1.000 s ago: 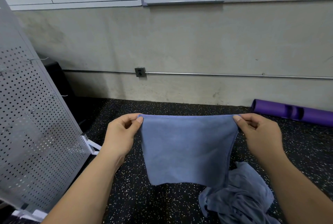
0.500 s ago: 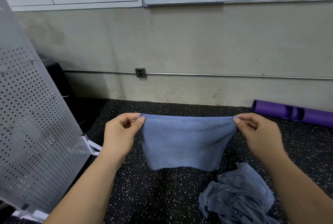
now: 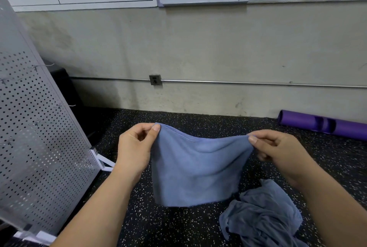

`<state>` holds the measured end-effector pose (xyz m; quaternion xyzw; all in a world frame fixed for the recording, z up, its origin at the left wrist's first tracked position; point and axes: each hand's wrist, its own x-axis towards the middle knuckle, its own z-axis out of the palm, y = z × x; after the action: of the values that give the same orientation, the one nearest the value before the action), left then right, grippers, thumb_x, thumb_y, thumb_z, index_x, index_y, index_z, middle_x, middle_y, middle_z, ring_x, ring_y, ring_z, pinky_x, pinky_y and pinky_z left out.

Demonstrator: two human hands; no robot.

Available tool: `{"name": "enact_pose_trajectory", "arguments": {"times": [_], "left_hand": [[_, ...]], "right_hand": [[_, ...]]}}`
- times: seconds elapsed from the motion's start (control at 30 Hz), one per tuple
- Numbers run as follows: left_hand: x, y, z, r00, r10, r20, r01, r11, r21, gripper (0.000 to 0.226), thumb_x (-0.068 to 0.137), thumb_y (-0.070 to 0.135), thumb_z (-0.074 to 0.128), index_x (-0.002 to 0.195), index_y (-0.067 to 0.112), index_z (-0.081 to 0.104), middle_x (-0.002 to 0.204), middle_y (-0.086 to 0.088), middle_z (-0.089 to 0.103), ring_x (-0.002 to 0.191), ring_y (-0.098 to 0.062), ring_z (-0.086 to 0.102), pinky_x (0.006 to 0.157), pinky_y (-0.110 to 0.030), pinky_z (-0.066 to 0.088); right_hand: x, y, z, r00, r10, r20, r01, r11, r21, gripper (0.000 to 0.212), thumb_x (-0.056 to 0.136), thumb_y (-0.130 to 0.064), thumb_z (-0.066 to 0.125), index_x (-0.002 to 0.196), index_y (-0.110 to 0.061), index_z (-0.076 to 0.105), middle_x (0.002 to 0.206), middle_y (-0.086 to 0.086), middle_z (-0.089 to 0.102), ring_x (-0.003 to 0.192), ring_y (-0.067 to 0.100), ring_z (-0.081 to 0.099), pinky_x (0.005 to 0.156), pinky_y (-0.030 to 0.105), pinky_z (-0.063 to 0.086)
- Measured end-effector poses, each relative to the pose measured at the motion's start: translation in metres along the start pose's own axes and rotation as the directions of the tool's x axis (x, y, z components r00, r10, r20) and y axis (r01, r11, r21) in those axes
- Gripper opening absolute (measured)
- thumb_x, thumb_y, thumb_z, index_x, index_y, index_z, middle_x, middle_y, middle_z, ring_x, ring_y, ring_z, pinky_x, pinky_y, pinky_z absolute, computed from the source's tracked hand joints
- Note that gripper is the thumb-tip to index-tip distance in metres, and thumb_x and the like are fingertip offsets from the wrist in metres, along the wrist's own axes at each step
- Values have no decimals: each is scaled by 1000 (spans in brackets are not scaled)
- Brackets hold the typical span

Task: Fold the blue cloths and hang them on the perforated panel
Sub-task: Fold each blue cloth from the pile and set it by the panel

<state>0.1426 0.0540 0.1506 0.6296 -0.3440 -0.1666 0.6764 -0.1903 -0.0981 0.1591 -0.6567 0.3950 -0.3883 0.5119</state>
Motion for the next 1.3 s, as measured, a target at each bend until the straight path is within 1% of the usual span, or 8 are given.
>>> {"name": "enact_pose_trajectory", "arguments": {"times": [0.13,0.27,0.37,0.63,0.87,0.97,1.1,1.3], "left_hand": [[2,1,-2,999,25,-27,-25,1000,0,5,98,20,77,96,20,82,92,1,79,82,-4,66,77,-19,53],[0,0,-2,1000,22,22,-23,1000,20,3,94,18,82,96,17,83,92,0,80,84,-7,69,81,-25,56],[0,0,-2,1000,20,-1,-20,1000,-5,4,93,16,83,96,16,82,88,2,80,82,-5,68,80,-22,54],[1,0,-1,999,-4,-39,4,1000,-3,6,101,21,74,99,19,79,82,14,72,75,-3,58,70,-15,50],[-1,-1,2,998,25,-59,-24,1000,14,8,102,23,73,97,20,78,85,10,74,79,-7,61,83,-38,56],[2,-1,0,994,75,-81,-71,996,51,7,101,23,74,96,22,79,84,7,75,77,-6,62,80,-31,53],[1,-5,0,997,74,-15,-71,987,146,10,101,21,73,92,21,77,88,-13,74,73,-8,60,74,-31,51],[2,-6,0,994,87,-60,-75,981,177,10,101,24,74,92,26,77,85,-2,75,73,-8,62,73,-33,54]], "right_hand": [[3,0,-7,981,-52,-189,24,989,-148,3,96,-22,79,97,-21,83,59,5,65,53,14,51,54,26,45],[-5,-7,-1,1000,10,-2,-11,997,-77,6,96,-17,78,97,-18,83,59,13,64,52,17,52,51,18,45],[-2,-6,-2,988,-31,-148,8,987,-158,4,96,-16,79,96,-19,82,65,13,72,51,15,58,49,21,48],[-3,-8,-1,982,-110,-153,84,982,-169,6,90,-9,82,94,-14,82,63,-3,72,52,1,57,52,12,46],[3,-4,-4,972,-75,-222,54,994,-100,5,94,-17,81,95,-21,82,71,12,73,57,13,56,60,28,49],[0,-8,-7,953,-125,-275,104,990,-91,6,97,-18,78,98,-22,81,67,4,70,57,12,56,57,25,50],[-3,-5,-6,980,-147,-134,92,931,-353,6,95,-23,79,93,-29,81,64,1,72,51,5,57,56,28,49],[-2,-8,-6,975,-143,-170,83,945,-317,5,96,-21,79,94,-26,80,60,-1,70,48,5,55,52,20,46]]}}
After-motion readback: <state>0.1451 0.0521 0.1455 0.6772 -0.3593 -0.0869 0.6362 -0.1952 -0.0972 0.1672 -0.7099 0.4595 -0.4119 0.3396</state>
